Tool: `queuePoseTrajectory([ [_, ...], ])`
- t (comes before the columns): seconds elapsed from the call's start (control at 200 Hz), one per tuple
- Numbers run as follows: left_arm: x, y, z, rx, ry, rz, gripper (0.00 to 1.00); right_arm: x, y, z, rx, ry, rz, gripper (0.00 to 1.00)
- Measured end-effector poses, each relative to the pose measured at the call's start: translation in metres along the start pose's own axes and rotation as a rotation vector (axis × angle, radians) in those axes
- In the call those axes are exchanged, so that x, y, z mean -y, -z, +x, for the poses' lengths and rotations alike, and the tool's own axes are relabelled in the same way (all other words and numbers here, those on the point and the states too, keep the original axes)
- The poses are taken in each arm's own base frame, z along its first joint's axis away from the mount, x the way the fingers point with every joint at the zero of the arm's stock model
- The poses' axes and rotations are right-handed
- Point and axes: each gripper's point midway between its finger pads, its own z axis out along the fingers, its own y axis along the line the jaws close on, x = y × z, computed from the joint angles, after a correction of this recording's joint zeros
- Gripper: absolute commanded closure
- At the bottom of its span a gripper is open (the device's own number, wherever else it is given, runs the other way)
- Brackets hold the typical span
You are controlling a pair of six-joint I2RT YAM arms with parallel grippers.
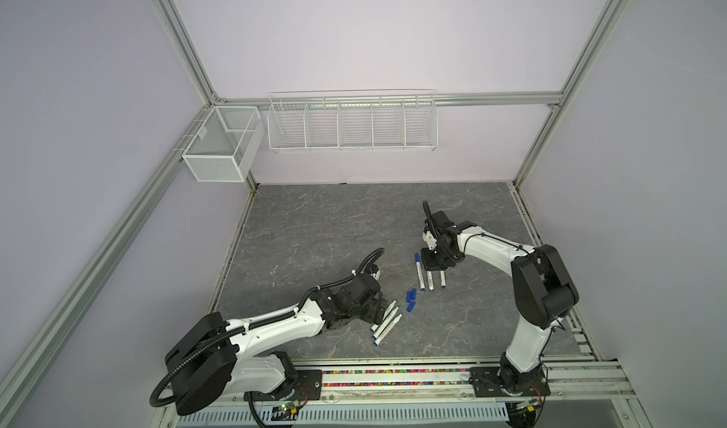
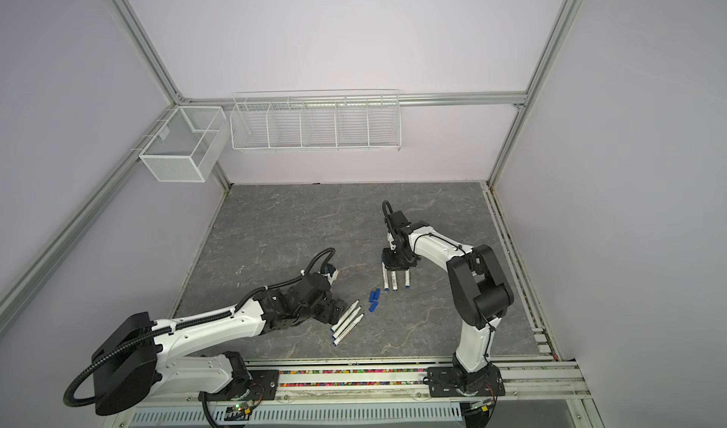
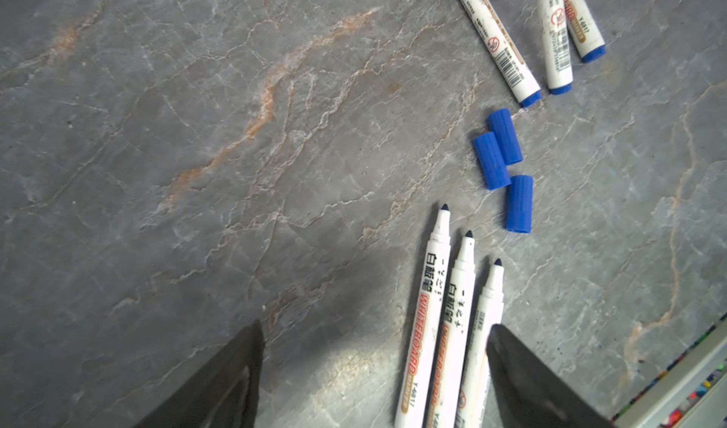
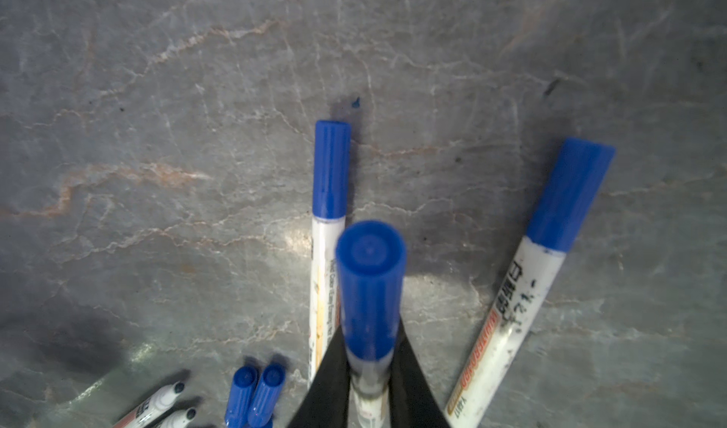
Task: Insert the pens into the pen caps
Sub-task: 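Lay the capped marker down with the right gripper while the left gripper lowers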
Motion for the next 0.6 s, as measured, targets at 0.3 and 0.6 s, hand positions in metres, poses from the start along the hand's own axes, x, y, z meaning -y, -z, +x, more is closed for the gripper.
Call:
queuePoseTrajectory([
  [0.3,0.004,-0.008,0.016,-0.069,-0.025,0.003,0.19,0.0,0.0,-0.003,0.021,-0.009,-0.002,0.67],
  [0.6,0.01,-0.015,0.021,-0.112,-0.042,0.007,0.3,-0.011,0.058,-0.009,0.195,-0.009,-0.07,0.67],
])
